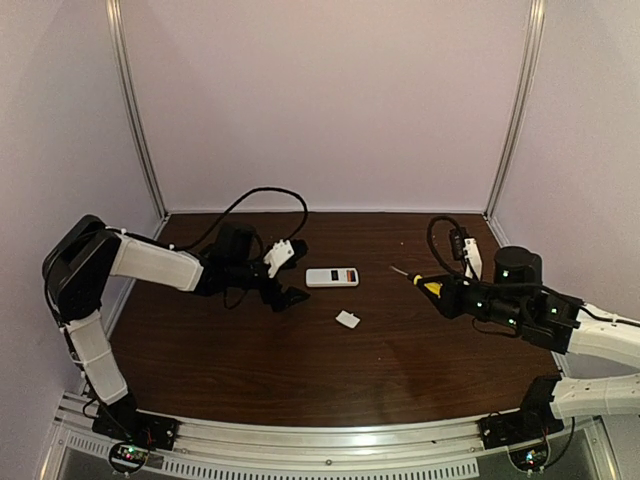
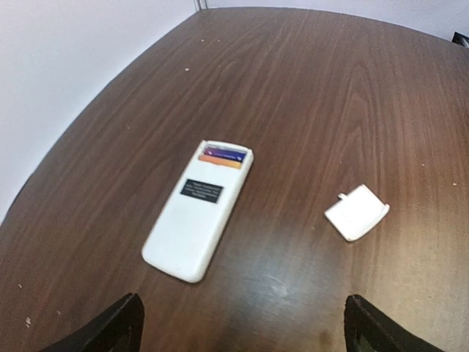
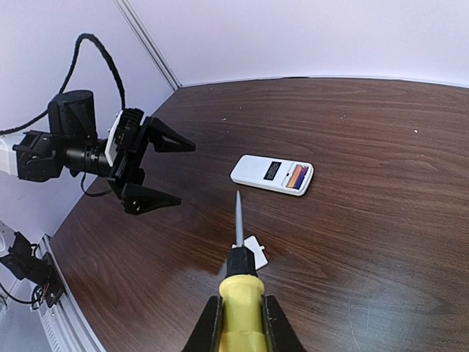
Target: Unload the batteries from the remote control
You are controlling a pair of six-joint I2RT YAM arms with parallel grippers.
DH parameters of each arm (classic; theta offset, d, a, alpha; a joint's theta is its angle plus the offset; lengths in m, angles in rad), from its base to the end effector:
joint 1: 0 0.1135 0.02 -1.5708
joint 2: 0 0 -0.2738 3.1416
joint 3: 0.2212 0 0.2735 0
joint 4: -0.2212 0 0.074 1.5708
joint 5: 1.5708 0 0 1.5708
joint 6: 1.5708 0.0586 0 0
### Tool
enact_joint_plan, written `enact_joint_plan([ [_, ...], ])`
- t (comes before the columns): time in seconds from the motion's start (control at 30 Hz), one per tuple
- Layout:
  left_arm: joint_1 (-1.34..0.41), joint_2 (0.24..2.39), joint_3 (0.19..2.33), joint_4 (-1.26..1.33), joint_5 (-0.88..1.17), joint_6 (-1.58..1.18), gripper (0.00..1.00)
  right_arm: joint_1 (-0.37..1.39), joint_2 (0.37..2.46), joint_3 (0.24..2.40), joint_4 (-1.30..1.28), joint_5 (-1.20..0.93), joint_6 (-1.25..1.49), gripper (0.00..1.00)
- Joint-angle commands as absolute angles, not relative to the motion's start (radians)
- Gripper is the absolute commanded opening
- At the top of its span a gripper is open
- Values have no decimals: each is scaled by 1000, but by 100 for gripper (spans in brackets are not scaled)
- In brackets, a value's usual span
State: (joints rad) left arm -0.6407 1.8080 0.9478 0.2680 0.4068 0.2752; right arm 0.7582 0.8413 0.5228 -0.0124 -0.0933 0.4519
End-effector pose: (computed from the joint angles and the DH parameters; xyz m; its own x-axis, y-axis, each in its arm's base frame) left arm 0.3148 -0.2636 0.1452 -0.2099 0.4678 -0.8585 0.9032 0.4290 0.0129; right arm 0.1668 0.1655 0.2481 -0.5391 0.0883 -0.8376 -0.5704 0.6934 0.4402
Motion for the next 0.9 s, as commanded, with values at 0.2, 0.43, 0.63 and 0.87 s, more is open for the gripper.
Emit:
enact_joint_plan([
  [0.2,-577,2045,1337,-6,477,514,93,748,843,482,-3,-108,474,0],
  [0.43,-571,2194,1555,-204,466,621,93,743,848,474,17,-113,473,0],
  [0.63,-566,2313,1750,-378,518,641,92,739,857,471,31,-129,480,0],
  [0.87,-567,2389,1839,-458,572,624,87,738,868,469,43,-138,486,0],
])
